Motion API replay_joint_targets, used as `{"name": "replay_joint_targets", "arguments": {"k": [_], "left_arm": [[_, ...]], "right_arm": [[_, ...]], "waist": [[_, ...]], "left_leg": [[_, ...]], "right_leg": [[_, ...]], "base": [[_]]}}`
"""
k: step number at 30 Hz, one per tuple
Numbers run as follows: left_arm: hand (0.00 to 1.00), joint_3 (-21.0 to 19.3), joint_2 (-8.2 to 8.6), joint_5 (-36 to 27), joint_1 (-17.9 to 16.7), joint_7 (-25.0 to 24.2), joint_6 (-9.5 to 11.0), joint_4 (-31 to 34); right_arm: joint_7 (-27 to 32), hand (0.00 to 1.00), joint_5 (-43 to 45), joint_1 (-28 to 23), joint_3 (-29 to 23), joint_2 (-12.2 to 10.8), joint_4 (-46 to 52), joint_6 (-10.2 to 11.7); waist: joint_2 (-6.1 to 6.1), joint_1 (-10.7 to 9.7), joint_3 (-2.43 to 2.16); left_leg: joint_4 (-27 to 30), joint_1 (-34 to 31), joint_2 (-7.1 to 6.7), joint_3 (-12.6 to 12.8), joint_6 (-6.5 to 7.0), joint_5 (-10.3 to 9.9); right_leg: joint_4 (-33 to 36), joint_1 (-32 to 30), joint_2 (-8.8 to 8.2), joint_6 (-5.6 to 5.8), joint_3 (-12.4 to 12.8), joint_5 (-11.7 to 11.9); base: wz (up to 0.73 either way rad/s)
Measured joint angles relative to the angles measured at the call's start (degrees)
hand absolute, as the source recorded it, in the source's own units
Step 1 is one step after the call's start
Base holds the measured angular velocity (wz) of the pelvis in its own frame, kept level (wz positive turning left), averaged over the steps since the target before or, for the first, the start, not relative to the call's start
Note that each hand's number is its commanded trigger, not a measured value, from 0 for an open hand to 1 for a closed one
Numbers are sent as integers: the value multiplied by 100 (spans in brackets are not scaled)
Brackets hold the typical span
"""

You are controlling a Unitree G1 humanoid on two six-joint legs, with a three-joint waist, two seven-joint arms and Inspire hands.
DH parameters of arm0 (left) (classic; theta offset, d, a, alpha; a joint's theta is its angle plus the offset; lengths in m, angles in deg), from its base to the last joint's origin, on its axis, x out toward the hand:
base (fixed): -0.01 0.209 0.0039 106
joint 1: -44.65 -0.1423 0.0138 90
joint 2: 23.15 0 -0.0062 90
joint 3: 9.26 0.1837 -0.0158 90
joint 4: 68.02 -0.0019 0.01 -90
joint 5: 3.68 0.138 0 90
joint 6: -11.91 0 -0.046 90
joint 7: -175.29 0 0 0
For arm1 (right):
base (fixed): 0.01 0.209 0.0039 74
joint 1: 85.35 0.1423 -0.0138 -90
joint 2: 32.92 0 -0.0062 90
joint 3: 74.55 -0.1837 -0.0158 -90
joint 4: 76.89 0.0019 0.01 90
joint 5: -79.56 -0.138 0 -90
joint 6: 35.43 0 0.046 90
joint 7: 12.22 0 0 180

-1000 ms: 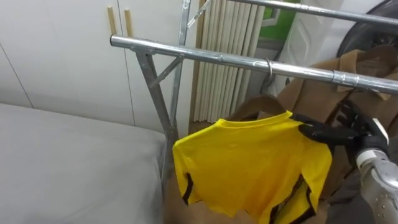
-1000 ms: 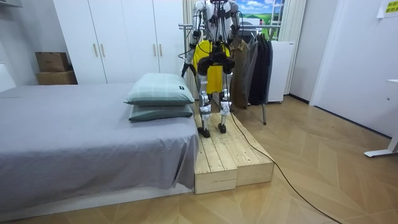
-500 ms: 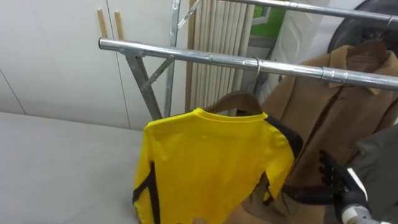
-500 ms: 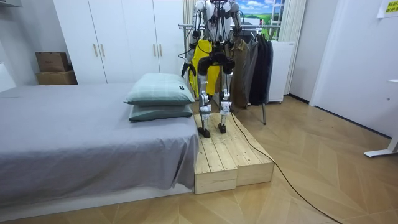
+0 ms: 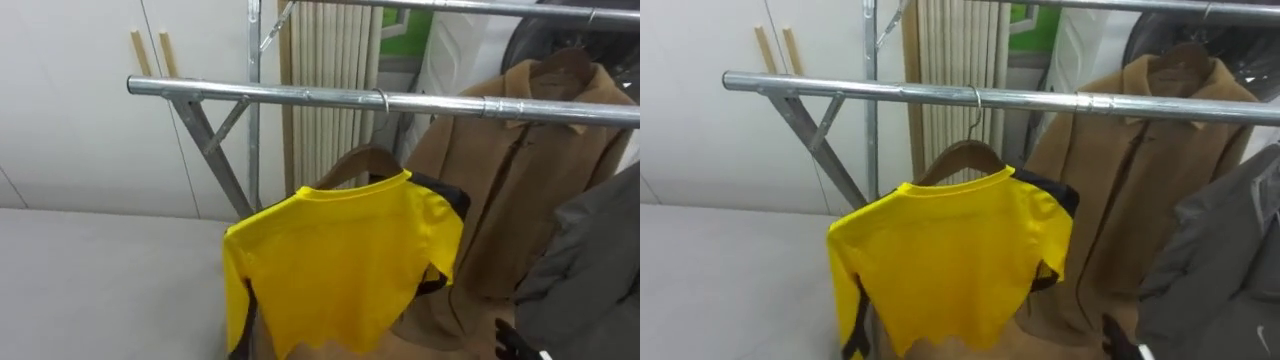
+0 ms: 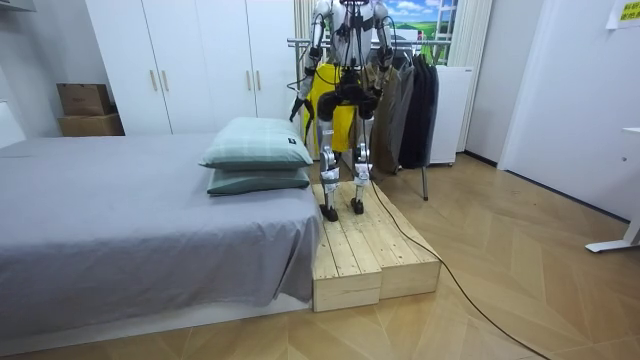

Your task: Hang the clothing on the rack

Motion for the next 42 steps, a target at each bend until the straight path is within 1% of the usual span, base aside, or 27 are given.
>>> {"name": "replay_joint_targets", "arguments": {"k": [3, 6, 7, 8, 10, 12, 13, 16, 19, 22, 26, 28, 32, 34, 37, 40, 42], "left_arm": [[0, -16, 11, -1, -11, -3, 18, -8], [0, -23, 70, -10, -12, -30, 40, -212], [0, -30, 75, -7, -10, -31, 79, -339], [0, -41, 75, -19, -9, -31, 88, -405], [0, -82, 75, -57, -62, -29, 100, -570], [0, -122, 78, -34, -132, -29, 139, -570], [0, -196, 95, -25, -154, -29, 181, -590], [0, -236, 100, -22, -141, -17, 239, -751], [0, -239, 97, -23, -133, -16, 237, -844], [0, -304, 99, -23, -73, -17, 250, -984], [0, -394, 114, -24, -42, -29, 250, -1031], [0, -434, 120, -31, -41, -41, 250, -1070], [0, -441, 120, -31, -40, -55, 246, -1097], [0, -442, 120, -36, -21, -66, 245, -1149], [0, -450, 120, -34, -21, -75, 246, -1155], [0, -459, 120, -33, -22, -136, 246, -1164], [0, -458, 120, -28, -17, -165, 245, -1156]], "right_arm": [[-56, 0, 131, -190, -118, -85, -195, 4], [-112, 0, 185, -277, -118, -94, -562, 21], [-122, 0, 231, -346, -118, -94, -668, 22], [-131, 0, 267, -352, -119, -94, -743, 27], [-161, 0, 534, -372, -119, -103, -1115, 59], [-165, 0, 800, -485, -120, -124, -1289, 53], [-182, 0, 934, -503, -122, -149, -1455, 49], [-289, 0, 1012, -602, -126, -192, -1857, 43], [-361, 0, 1010, -709, -138, -234, -2041, -23], [-465, 0, 1015, -742, -405, -334, -2139, -34], [-567, 0, 1014, -747, -463, -337, -2165, -65], [-618, 0, 1022, -752, -572, -356, -2192, -76], [-664, 0, 1053, -744, -634, -357, -2250, -101], [-664, 0, 1068, -730, -681, -382, -2250, -161], [-663, 0, 1069, -709, -684, -388, -2250, -170], [-663, 0, 1068, -687, -686, -410, -2262, -177], [-665, 0, 1065, -659, -685, -410, -2291, -183]], "waist": [[16, 0, -10], [56, -16, -39], [67, -12, -53], [70, -22, -55], [72, -131, -47], [68, -138, -60], [64, -146, -58], [67, -153, -53], [72, -150, -50], [64, -176, -51], [59, -183, -56], [62, -190, -65], [63, -198, -66], [66, -207, -66], [65, -223, -66], [64, -296, -71], [73, -295, -75]], "left_leg": [[-8, 3, 0, 47, 0, 0], [-9, 28, -6, 67, 0, 0], [-9, 38, -6, 64, 0, 0], [-9, 43, -6, 61, 0, 0], [-39, 109, -4, 63, 0, 0], [-68, 157, -7, 68, -1, -2], [-73, 157, -8, 77, -1, -2], [-104, 179, -7, 92, -1, -2], [-148, 219, -3, 115, -1, -2], [-160, 222, 2, 101, -2, -3], [-160, 208, 2, 91, -2, -2], [-160, 213, 2, 91, -2, -3], [-160, 212, 2, 91, -2, -3], [-160, 208, 2, 88, -2, -3], [-160, 205, -1, 74, -2, -3], [-160, 206, -7, -9, -2, -3], [-159, 201, -7, -43, -2, -3]], "right_leg": [[-6, -13, 5, 3, 42, -2], [-15, -9, 3, 6, 73, -4], [-17, 4, 6, 9, 72, -6], [-16, 14, 8, 9, 63, -6], [-23, 85, 11, 9, 59, -6], [-87, 120, 20, 12, 70, -9], [-95, 125, 20, 13, 77, -10], [-95, 155, 28, 14, 84, -11], [-98, 162, 50, 21, 151, -15], [-100, 137, 58, 20, 151, -17], [-98, 92, 57, 19, 142, -17], [-98, 102, 57, 19, 123, -17], [-103, 102, 58, 19, 122, -17], [-111, 111, 57, 19, 123, -18], [-136, 128, 54, 20, 110, -18], [-191, 187, 45, 24, 50, -20], [-192, 191, 45, 27, 36, -23]], "base": [[-8], [-7], [-5], [0], [0], [2], [0], [0], [-8], [0], [0], [0], [0], [0], [1], [14], [8]]}}
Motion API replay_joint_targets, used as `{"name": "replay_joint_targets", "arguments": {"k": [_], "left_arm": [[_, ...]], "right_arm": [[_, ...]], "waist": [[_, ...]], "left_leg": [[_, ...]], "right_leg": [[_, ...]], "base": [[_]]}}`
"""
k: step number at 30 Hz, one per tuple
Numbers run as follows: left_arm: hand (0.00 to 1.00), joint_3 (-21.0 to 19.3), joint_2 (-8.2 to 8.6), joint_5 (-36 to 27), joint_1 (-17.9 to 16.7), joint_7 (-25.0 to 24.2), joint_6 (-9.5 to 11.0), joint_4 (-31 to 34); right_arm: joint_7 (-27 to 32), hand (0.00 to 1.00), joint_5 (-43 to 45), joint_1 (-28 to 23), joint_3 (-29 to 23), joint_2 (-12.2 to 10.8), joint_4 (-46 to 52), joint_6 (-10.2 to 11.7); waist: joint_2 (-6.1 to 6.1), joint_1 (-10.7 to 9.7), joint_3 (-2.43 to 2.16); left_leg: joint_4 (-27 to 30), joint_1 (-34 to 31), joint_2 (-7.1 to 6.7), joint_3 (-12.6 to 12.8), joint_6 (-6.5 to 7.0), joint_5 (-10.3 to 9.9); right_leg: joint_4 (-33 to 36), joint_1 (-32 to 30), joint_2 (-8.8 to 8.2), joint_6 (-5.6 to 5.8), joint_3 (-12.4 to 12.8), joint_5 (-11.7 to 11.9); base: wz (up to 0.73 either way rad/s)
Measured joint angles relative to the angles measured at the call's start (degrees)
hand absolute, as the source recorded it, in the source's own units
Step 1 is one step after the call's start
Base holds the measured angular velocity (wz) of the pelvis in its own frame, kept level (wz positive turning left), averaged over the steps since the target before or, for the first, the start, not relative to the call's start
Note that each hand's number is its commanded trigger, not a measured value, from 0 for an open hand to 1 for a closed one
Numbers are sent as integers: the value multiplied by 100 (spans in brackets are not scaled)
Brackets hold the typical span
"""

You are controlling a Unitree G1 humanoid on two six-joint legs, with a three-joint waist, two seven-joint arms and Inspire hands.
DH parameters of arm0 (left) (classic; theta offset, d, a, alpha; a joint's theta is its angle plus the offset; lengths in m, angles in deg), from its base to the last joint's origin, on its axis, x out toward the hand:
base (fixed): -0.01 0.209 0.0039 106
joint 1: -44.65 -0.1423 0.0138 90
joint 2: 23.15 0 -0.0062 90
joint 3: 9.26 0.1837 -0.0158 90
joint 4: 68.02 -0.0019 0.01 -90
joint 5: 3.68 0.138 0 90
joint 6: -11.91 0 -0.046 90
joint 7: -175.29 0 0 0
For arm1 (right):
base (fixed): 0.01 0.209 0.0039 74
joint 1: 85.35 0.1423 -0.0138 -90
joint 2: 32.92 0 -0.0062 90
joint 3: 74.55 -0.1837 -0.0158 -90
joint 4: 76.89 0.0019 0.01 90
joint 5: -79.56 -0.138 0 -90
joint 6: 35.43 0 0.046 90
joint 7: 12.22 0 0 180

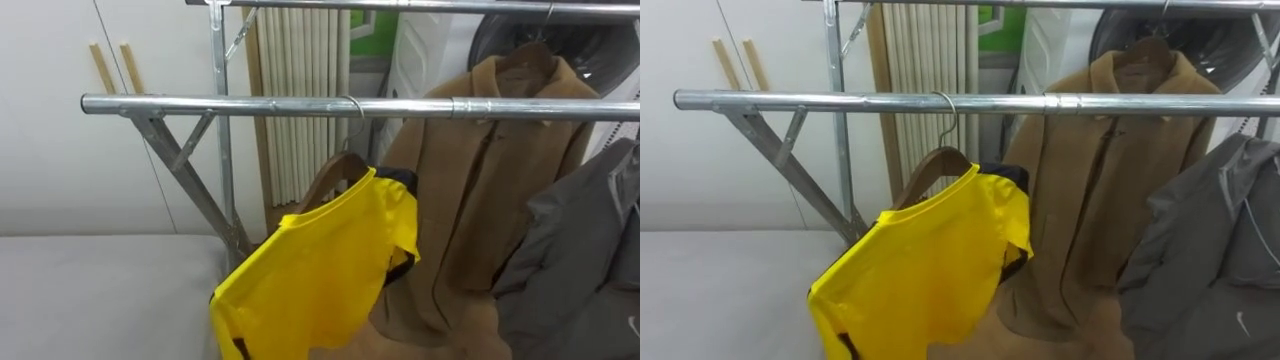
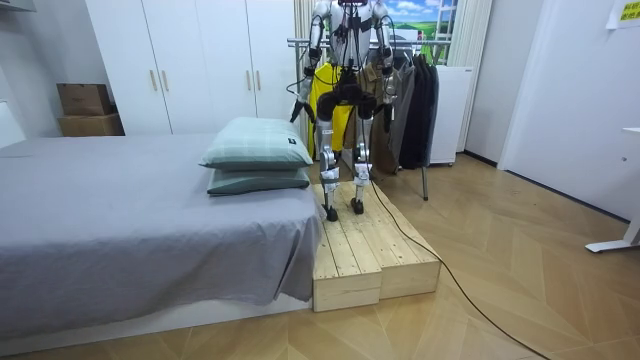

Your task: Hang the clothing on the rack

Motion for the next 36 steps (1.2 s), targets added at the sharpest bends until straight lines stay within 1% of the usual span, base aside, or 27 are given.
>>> {"name": "replay_joint_targets", "arguments": {"k": [1, 3, 6, 8, 11, 15, 17, 21, 24, 30, 34, 36], "left_arm": [[0, 0, 4, 0, 20, -22, -2, 6], [0, 0, 20, 0, 72, -33, -14, -17], [0, 0, 67, -1, 126, -41, -42, -81], [0, 0, 78, -1, 152, -42, -43, -101], [0, -1, 82, 0, 227, -92, -51, -120], [0, -120, 119, 0, 254, -123, -46, -113], [0, -225, 171, 1, 271, -123, -43, -105], [0, -226, 199, 1, 324, -124, -43, -82], [0, -226, 204, 4, 323, -130, -54, -46], [0, -226, 206, 3, 231, -121, -81, 255], [0, -227, 204, 1, 163, -64, -97, 462], [0, -226, 204, 0, 90, -28, -103, 591]], "right_arm": [[0, 0, -12, 2, 1, 3, -5, -1], [2, 0, -23, 5, 2, 8, -20, -3], [2, 0, -14, 52, 2, 20, -103, -10], [3, 0, -7, 92, 2, 20, -171, -10], [5, 0, -2, 96, 1, 20, -204, -12], [10, 0, -1, 109, 1, 18, -206, -13], [16, 0, -4, 109, 0, 16, -211, -13], [16, 0, 0, 111, -7, 18, -214, -13], [9, 0, 26, 109, -118, 11, -232, -15], [70, 0, 25, 110, -114, -1, -236, -20], [121, 0, 18, 97, -114, -27, -236, -58], [142, 0, 20, 110, -110, -27, -236, -100]], "waist": [[10, -1, 0], [26, 4, 3], [67, 3, 22], [77, 0, 25], [84, 0, 31], [88, 3, 29], [88, 4, 25], [84, 5, 10], [101, 5, 7], [101, 14, 11], [84, 15, 21], [79, 54, 22]], "left_leg": [[2, -6, 0, -15, 0, 0], [2, -8, 0, -31, 0, 0], [2, 17, -12, -64, 0, 0], [2, 19, -17, -92, 0, 0], [2, 12, -23, -167, 0, 0], [8, -3, -23, -191, 0, 0], [11, -9, -21, -190, 0, 0], [12, -14, -19, -205, 0, 0], [12, -13, -20, -222, 0, 0], [12, -8, -19, -247, 0, 0], [13, -20, -23, -388, 0, 0], [21, -22, -20, -389, 0, 0]], "right_leg": [[0, 10, -5, 0, -57, 0], [1, 54, -11, 0, -87, 0], [-7, 112, -27, 9, -121, -11], [-7, 111, -35, 13, -131, -17], [-4, 95, -46, 20, -210, -34], [6, 92, -52, 15, -242, -46], [6, 92, -51, 14, -265, -46], [4, 94, -51, 13, -277, -47], [4, 100, -50, 13, -277, -47], [8, 105, -48, 8, -271, -55], [20, 133, -58, 6, -379, -88], [49, 123, -59, -2, -382, -111]], "base": [[8], [10], [7], [8], [12], [5], [0], [0], [0], [1], [14], [4]]}}
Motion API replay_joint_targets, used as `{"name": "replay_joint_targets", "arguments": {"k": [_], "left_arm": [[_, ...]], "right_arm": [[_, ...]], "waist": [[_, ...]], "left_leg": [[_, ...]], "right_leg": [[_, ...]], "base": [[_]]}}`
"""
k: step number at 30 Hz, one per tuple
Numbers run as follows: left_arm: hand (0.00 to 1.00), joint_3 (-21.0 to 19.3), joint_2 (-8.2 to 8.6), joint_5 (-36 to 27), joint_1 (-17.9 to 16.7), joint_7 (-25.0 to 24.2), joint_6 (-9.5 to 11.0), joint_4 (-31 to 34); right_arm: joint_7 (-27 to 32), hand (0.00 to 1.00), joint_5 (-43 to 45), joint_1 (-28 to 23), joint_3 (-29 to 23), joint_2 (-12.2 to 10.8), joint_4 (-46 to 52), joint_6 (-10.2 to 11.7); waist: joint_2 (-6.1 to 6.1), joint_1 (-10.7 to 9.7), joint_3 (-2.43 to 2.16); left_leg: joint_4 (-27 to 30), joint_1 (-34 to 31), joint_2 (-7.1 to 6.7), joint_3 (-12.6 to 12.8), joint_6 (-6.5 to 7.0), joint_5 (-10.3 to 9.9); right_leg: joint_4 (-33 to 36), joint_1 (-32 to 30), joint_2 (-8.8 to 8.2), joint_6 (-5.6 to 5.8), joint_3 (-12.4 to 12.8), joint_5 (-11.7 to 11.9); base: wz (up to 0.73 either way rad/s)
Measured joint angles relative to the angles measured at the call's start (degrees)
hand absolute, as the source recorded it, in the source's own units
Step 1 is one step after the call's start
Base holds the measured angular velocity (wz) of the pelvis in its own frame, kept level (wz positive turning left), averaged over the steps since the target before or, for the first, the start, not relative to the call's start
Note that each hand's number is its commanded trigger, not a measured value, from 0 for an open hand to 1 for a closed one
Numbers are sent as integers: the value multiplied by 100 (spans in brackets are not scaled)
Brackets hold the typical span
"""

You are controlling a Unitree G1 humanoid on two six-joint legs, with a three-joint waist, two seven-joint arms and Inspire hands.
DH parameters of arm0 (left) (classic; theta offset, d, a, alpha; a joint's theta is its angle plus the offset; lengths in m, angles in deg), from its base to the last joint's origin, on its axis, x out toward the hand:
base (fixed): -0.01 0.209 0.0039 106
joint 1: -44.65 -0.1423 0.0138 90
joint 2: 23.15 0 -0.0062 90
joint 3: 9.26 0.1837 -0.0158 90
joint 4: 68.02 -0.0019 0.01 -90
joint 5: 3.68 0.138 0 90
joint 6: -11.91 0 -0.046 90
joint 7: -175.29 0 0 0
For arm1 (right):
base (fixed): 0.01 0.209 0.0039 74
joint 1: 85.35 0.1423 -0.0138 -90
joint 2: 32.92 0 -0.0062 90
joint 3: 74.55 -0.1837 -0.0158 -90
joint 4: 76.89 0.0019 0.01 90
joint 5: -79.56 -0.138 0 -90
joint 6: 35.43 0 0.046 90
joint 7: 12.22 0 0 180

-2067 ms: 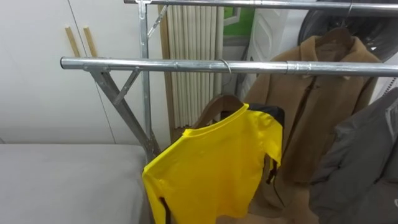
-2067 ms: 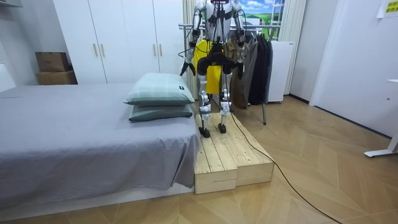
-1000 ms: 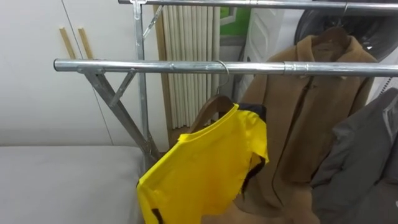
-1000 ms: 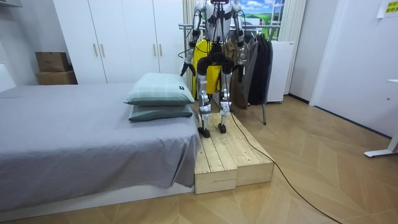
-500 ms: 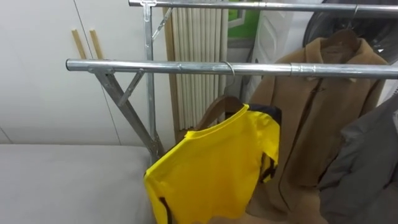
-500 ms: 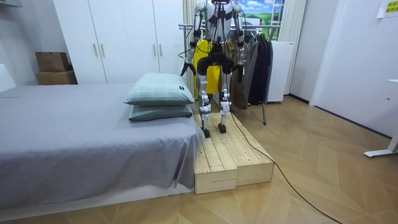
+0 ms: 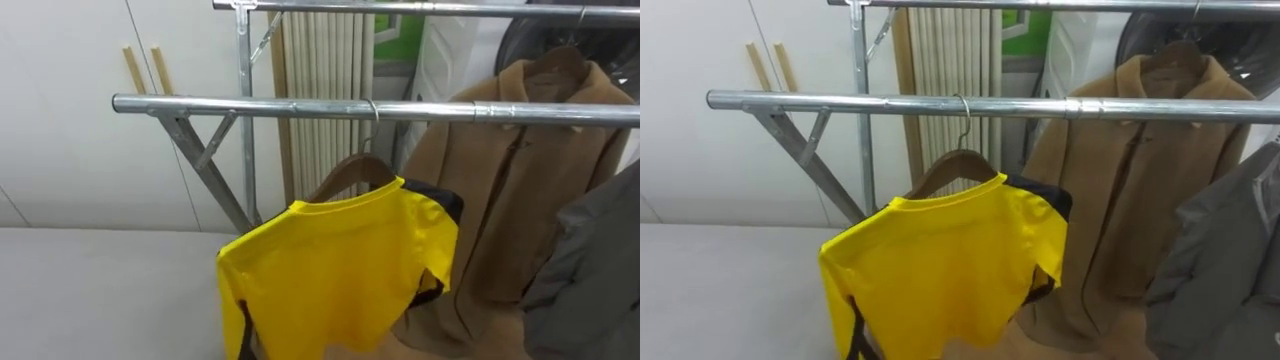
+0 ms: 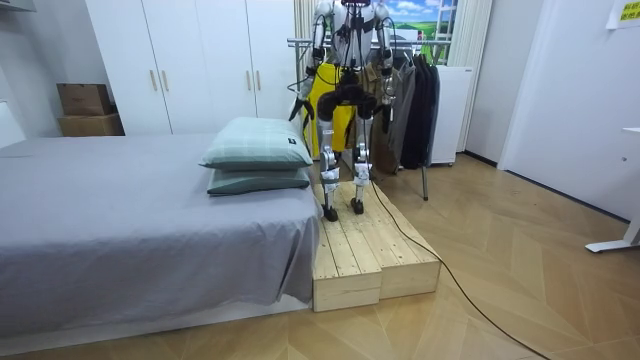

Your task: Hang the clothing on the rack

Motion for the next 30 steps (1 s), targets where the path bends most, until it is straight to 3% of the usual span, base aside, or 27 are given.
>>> {"name": "replay_joint_targets", "arguments": {"k": [5, 8, 12, 14, 15, 17, 18, 19, 20, 22, 24, 25, 26, 30], "left_arm": [[0, -1, -1, -6, -64, 143, 0, 122], [0, 2, 6, 44, -124, 209, 12, 251], [0, 21, 20, 164, -335, 217, 13, 841], [0, 25, 39, 267, -378, 217, -3, 996], [0, 21, 86, 293, -377, 217, -20, 1098], [0, 30, 181, 332, -379, 185, -61, 1179], [0, 73, 211, 402, -377, 159, -80, 1235], [0, 123, 205, 396, -387, 137, -87, 1314], [0, 137, 202, 394, -376, 127, -87, 1322], [0, 186, 205, 386, -303, -4, -92, 1328], [0, 248, 217, 386, -287, -82, -91, 1324], [0, 276, 219, 360, -286, -136, -89, 1316], [0, 286, 216, 343, -279, -165, -86, 1302], [0, 534, 213, 65, -104, -243, -29, 920]], "right_arm": [[51, 0, 8, 13, 41, 2, 2, -45], [55, 0, 76, 41, 141, 13, 9, -54], [97, 0, 179, 102, 415, 99, 9, -71], [145, 0, 312, 168, 562, 138, 5, -77], [148, 0, 445, 255, 567, 146, -21, -94], [148, 0, 553, 407, 561, 179, -172, -101], [147, 0, 561, 468, 576, 193, -253, -116], [148, 0, 562, 496, 622, 200, -253, -121], [143, 0, 561, 513, 638, 201, -256, -121], [109, 0, 596, 553, 651, 184, -273, -121], [97, 0, 680, 555, 652, 184, -328, -130], [95, 0, 745, 564, 651, 184, -334, -130], [95, 0, 775, 577, 674, 182, -342, -128], [75, 0, 726, 629, 744, 175, -464, -174]], "waist": [[-9, 124, 6], [-12, 144, 13], [-16, 302, 17], [19, 329, 22], [6, 327, 31], [24, 234, 70], [16, 245, 73], [-17, 269, 72], [-43, 269, 72], [-91, 226, 95], [-116, 294, 92], [-124, 300, 89], [-128, 320, 91], [-182, 417, 74]], "left_leg": [[92, -76, 4, -101, -5, -3], [196, -199, 11, -215, -25, -15], [398, -483, 6, -478, -46, -26], [454, -606, 9, -481, -61, -17], [566, -738, 15, -358, -65, -15], [722, -904, 101, 165, -64, -10], [792, -1005, 186, 682, -55, 14], [818, -1114, 216, 1034, -9, 96], [860, -1167, 223, 1209, 22, 142], [1087, -1229, 370, 2021, 121, 171], [1247, -1222, 442, 2413, 180, 130], [1322, -1233, 455, 2589, 232, 94], [1359, -1237, 458, 2608, 244, 67], [1384, -1262, 323, 2495, 325, -11]], "right_leg": [[52, -14, -7, -23, -50, -49], [71, -29, -26, -45, -214, -88], [78, -10, -62, -84, -584, -144], [97, 5, -98, -87, -867, -188], [116, 16, -150, -85, -1115, -237], [167, 73, -246, -52, -1567, -334], [236, 82, -311, -38, -1871, -403], [294, 83, -389, -20, -2147, -465], [321, 84, -432, -9, -2285, -496], [353, 186, -547, 57, -2966, -629], [372, 348, -591, 118, -3366, -706], [419, 425, -625, 173, -3573, -768], [470, 453, -648, 197, -3680, -801], [727, 679, -826, 379, -4266, -923]], "base": [[7], [24], [42], [78], [115], [133], [130], [123], [126], [143], [118], [98], [82], [74]]}}
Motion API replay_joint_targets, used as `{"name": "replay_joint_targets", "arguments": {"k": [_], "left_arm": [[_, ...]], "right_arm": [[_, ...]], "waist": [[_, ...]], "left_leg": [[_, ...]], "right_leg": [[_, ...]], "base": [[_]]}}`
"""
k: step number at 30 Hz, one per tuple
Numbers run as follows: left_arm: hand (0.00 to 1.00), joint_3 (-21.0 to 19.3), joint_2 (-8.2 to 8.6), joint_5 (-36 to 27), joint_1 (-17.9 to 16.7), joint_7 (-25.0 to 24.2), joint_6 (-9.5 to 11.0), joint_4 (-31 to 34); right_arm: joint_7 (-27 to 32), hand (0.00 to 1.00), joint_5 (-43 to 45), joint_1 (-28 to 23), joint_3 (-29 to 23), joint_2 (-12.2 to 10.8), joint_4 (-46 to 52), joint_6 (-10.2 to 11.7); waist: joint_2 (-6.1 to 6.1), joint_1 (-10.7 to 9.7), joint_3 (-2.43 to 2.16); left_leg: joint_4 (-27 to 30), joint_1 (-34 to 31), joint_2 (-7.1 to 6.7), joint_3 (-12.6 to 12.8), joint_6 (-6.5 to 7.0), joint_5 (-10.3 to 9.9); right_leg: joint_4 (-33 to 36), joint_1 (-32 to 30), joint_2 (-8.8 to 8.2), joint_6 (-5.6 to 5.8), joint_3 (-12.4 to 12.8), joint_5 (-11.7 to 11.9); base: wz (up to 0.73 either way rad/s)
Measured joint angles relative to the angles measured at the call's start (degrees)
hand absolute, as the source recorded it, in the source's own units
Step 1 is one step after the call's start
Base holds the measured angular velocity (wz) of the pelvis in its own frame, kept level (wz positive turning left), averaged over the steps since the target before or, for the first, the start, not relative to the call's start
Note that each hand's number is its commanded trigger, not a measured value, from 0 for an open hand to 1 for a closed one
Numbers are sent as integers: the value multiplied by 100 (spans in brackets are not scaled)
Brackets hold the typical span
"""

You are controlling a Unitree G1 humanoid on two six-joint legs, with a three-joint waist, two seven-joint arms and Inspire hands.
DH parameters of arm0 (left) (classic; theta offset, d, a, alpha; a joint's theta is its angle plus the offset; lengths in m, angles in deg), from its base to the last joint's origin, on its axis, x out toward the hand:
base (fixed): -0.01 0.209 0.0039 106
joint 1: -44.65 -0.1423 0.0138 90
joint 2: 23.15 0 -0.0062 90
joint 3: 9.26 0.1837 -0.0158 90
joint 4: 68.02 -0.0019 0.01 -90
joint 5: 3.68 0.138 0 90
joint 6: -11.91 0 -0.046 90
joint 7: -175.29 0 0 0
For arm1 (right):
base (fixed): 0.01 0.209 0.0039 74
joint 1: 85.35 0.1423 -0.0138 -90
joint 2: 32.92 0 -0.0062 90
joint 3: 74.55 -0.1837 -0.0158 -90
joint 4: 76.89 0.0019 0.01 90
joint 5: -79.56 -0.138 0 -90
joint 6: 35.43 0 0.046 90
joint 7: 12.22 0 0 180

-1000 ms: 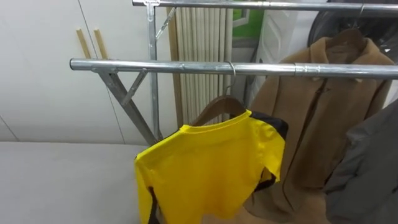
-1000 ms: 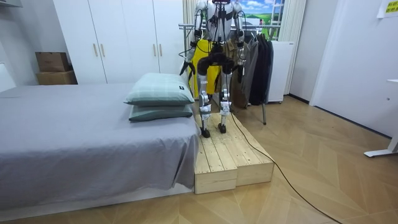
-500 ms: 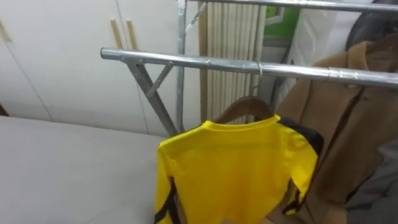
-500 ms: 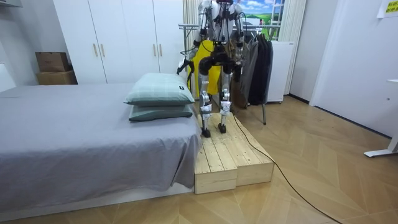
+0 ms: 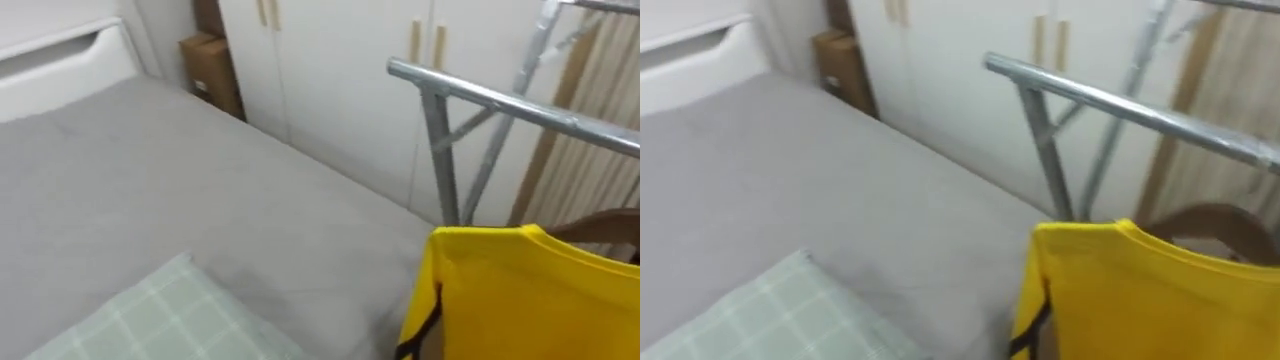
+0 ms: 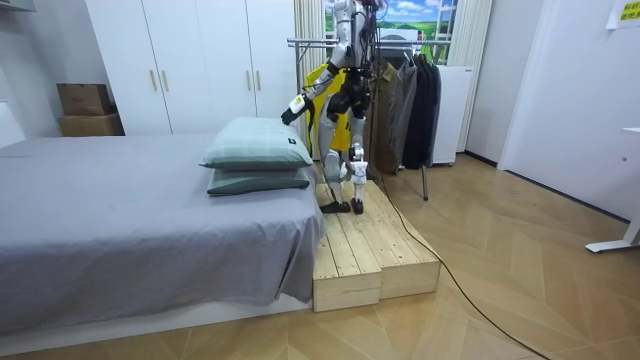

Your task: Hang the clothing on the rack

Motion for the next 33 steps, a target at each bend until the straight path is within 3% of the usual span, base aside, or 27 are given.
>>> {"name": "replay_joint_targets", "arguments": {"k": [1, 2, 3, 4, 5, 6, 7, 8, 9, 10, 11, 12, 14, 16, 17, 18, 19, 21, 25, 28, 33], "left_arm": [[0, 21, 18, -1, 47, -70, 5, -80], [0, 27, 23, -2, 62, -110, 12, -77], [0, 35, 23, -22, 117, -129, 60, -76], [0, 64, 7, -69, 174, -128, 100, -76], [0, 90, -7, -74, 209, -126, 108, -76], [0, 144, -28, -67, 249, -117, 125, -69], [0, 178, -26, -66, 277, -111, 137, -70], [0, 201, -29, -70, 294, -109, 144, -70], [0, 261, -54, -101, 331, -86, 172, -92], [0, 276, -68, -141, 379, -68, 204, -179], [0, 279, -67, -162, 400, -67, 209, -222], [0, 320, -64, -281, 472, -68, 219, -334], [0, 416, -66, -366, 495, -68, 245, -361], [0, 388, -75, -357, 487, -43, 301, -382], [0, 394, -85, -353, 490, -10, 337, -415], [0, 393, -107, -347, 490, 56, 380, -426], [0, 394, -102, -343, 498, 109, 403, -488], [0, 395, -59, -330, 407, 229, 451, -532], [0, 384, -38, -305, 295, 465, 610, -600], [0, 374, -43, -348, 244, 579, 638, -657], [0, 248, -41, -372, 53, 811, 646, -619]], "right_arm": [[-5, 0, 4, 16, -11, 10, -1, -2], [0, 0, 13, 28, -18, 11, 1, -2], [11, 0, 40, 40, -18, 5, 2, 0], [38, 0, 41, 32, -15, 3, 1, 1], [53, 0, 28, 28, -18, 3, 0, 2], [86, 0, -14, 26, -26, 3, 0, 8], [135, 0, -50, 27, -75, -6, 3, 23], [168, 0, -60, 28, -74, -8, 13, 37], [201, 0, -69, 29, -71, -30, 32, 79], [205, 0, -83, 62, -58, -53, 53, 124], [213, 0, -86, 85, -48, -56, 58, 153], [246, 0, -96, 103, -41, -57, 61, 199], [330, 0, -133, 92, -39, -67, 52, 205], [435, 0, -249, 88, -39, -136, 44, 221], [452, 0, -263, 80, -38, -155, 31, 231], [483, 0, -323, 48, -5, -186, 22, 252], [492, 0, -344, 2, 2, -205, 5, 259], [505, 0, -349, -25, 16, -223, -6, 255], [454, 0, -273, 39, 60, -227, 112, 271], [355, 0, -280, 20, 168, -225, 171, 256], [292, 0, -339, -3, 341, -231, 160, 260]], "waist": [[15, 4, -39], [33, 2, -51], [29, -3, -57], [-22, -18, -66], [-64, -14, -57], [-105, 8, -52], [-98, 1, -62], [-76, -1, -53], [-36, -11, -41], [-51, 1, -47], [-45, -6, -44], [-42, -70, -41], [-46, -169, -40], [-90, -177, -35], [-103, -201, -34], [-191, -227, -21], [-252, -265, -12], [-168, -130, -74], [-83, -96, -49], [-78, -12, -27], [-108, 17, -37]], "left_leg": [[-22, -58, -32, -85, 46, -52], [-16, -96, -46, -95, 67, -83], [-18, -94, -89, -154, 94, -98], [-6, -61, -150, -264, 166, -140], [-8, -19, -188, -342, 195, -156], [15, 37, -279, -565, 267, -204], [22, 93, -321, -822, 320, -252], [14, 132, -324, -958, 326, -274], [-32, 179, -329, -1203, 331, -298], [-55, 197, -338, -1369, 339, -304], [-57, 199, -347, -1476, 340, -307], [-64, 196, -390, -1764, 341, -310], [-90, 218, -424, -2162, 339, -309], [-128, 235, -425, -2641, 251, -271], [-127, 225, -434, -2815, 218, -264], [-125, 208, -510, -3104, 142, -263], [-55, 194, -581, -3316, 65, -316], [-71, 221, -496, -3401, -67, -355], [-308, 337, -419, -3543, -217, -263], [-523, 534, -405, -3546, -250, -242], [-836, 870, -401, -3537, -271, -215]], "right_leg": [[321, 8, -119, 34, -165, -20], [559, -19, -208, 35, -220, -20], [1126, -80, -450, 34, -161, -20], [1679, -146, -686, 22, 97, -12], [1918, -174, -795, 8, 272, -4], [2320, -254, -898, -64, 726, 88], [2684, -390, -928, -81, 1213, 347], [2868, -500, -927, -81, 1447, 523], [3185, -713, -896, -83, 1897, 706], [3355, -927, -829, 4, 2335, 584], [3375, -1037, -794, 37, 2514, 507], [3308, -1221, -719, 104, 2844, 382], [2928, -1422, -529, 165, 3310, 306], [1644, -1490, -154, 209, 3916, 315], [1135, -1425, -23, 207, 4093, 379], [251, -1287, 162, 224, 4461, 755], [-65, -1190, 247, 267, 4653, 1174], [-341, -974, 435, 207, 4586, 1169], [-496, -815, 540, 111, 4408, 1127], [-509, -713, 558, 97, 4414, 1039], [-699, -445, 577, 102, 4409, 1013]], "base": [[72], [75], [89], [96], [101], [103], [103], [99], [84], [78], [90], [113], [118], [108], [126], [132], [119], [48], [20], [2], [0]]}}
